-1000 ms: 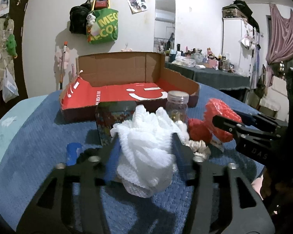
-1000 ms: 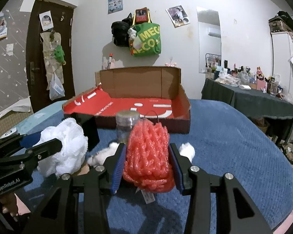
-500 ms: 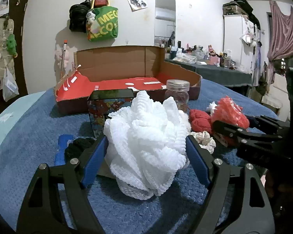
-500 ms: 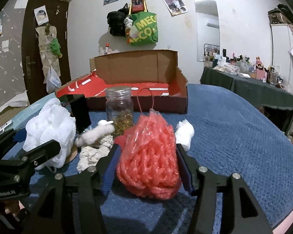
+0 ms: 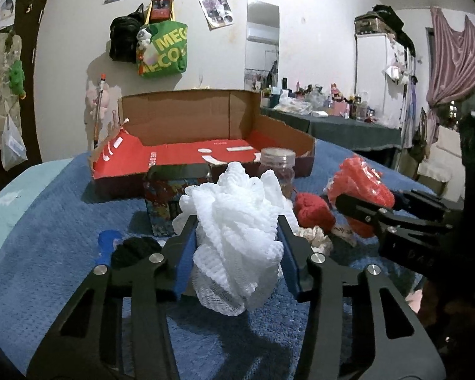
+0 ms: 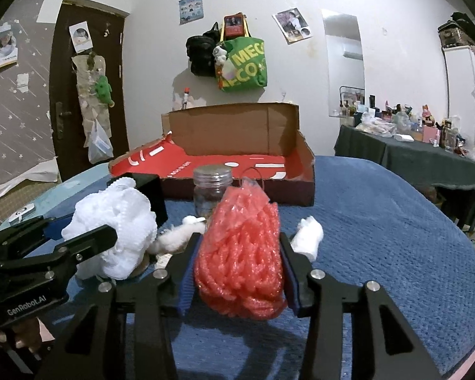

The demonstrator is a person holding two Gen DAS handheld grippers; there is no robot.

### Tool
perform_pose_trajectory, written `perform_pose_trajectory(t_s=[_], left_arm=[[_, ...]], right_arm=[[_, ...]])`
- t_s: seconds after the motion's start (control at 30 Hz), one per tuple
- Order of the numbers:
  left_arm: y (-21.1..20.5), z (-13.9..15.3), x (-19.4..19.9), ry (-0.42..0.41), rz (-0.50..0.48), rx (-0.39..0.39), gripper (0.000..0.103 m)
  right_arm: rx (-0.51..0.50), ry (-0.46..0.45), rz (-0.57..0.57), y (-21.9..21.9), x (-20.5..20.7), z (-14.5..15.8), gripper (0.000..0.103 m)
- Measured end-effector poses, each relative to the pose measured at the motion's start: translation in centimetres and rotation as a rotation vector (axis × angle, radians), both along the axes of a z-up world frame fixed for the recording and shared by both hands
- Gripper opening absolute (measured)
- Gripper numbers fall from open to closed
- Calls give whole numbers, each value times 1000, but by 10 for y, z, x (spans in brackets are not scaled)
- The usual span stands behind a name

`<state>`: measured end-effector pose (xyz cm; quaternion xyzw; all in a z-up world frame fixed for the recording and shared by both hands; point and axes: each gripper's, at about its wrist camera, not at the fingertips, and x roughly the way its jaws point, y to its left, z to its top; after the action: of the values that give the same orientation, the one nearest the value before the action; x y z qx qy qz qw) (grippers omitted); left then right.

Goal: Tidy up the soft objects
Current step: 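Lift both poufs and carry them toward the red-lined cardboard box, then lower both poufs into the box and open both grippers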

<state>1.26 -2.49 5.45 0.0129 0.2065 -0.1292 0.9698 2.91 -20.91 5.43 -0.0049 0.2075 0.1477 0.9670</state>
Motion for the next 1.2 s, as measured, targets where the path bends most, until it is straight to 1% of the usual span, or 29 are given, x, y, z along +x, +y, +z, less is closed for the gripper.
perform_pose_trajectory(t_s=[0.23, 0.33, 0.5, 0.67, 0.87, 0.97, 1.07, 1.2], left_arm=[[10, 23, -8, -55, 2, -25, 43], [13, 33, -7, -80, 11, -18, 43], [20, 45, 0, -95, 18, -22, 43], [30, 59, 12, -115, 26, -27, 43], [39, 81, 41, -120, 21, -35, 43], [43, 90, 61, -104, 6, -30, 43], [45, 97, 88, -75, -13, -15, 43], [43, 106, 128, -48, -31, 40, 43]], right_arm=[[11, -31, 17, 6, 0, 15, 48], [3, -51, 28, 11, 2, 26, 48], [3, -71, 40, 19, 11, 38, 48], [-5, -91, 60, 27, 27, 58, 48], [-1, -78, 96, 35, 63, 81, 48], [-5, -58, 115, 40, 85, 90, 48], [-15, -17, 143, 46, 114, 96, 48], [-25, 54, 170, 51, 157, 103, 48]])
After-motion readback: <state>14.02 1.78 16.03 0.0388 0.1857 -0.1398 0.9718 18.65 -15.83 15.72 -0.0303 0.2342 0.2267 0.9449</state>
